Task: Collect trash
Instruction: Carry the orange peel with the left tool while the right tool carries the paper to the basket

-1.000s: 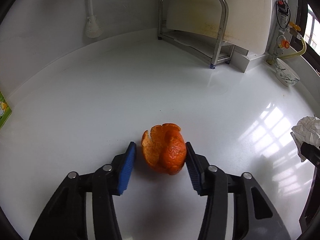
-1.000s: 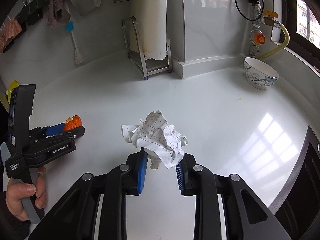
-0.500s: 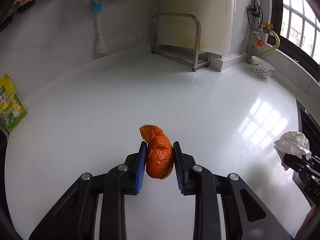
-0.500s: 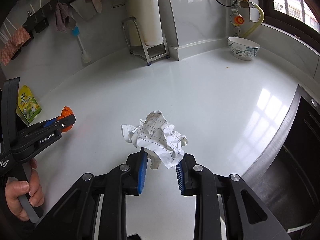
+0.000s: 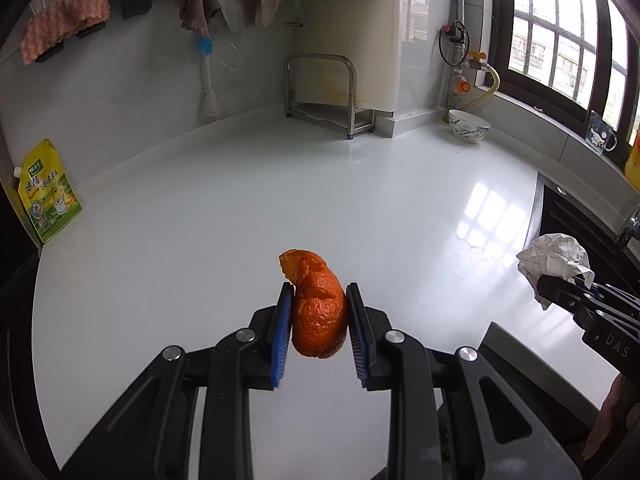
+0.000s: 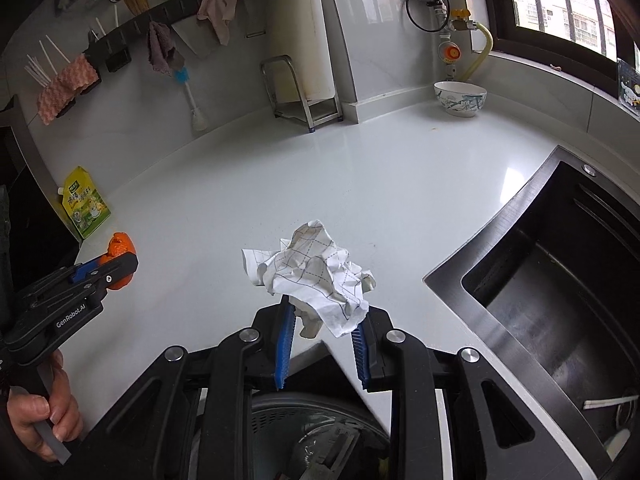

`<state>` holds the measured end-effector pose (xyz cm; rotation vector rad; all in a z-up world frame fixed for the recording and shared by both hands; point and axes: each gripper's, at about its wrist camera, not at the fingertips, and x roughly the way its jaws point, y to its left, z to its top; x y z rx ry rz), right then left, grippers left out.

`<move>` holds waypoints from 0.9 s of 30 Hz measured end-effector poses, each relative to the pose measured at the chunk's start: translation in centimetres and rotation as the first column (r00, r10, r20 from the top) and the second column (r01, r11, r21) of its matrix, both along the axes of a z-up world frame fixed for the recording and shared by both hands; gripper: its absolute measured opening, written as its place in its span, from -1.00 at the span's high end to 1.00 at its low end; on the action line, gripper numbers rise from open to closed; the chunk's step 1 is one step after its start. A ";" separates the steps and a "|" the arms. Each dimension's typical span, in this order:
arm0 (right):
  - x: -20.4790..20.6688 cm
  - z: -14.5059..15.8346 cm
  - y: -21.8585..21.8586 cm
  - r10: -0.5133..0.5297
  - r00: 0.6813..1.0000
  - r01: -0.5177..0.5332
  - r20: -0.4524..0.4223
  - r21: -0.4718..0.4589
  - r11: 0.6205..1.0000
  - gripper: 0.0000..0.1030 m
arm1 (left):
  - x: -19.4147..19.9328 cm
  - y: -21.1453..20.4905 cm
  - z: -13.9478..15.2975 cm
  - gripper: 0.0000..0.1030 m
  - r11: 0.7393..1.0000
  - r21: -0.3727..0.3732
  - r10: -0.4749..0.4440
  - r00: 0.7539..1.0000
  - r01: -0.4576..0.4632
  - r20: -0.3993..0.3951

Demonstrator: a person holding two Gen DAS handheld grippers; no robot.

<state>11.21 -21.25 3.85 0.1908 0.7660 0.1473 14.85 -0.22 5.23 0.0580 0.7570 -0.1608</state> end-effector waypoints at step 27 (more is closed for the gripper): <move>-16.1 -1.9 0.1 -0.015 1.000 0.016 -0.014 0.042 0.999 0.52 | -15.0 -3.3 -1.4 0.49 0.988 -0.002 -0.153 0.988 0.153 -0.019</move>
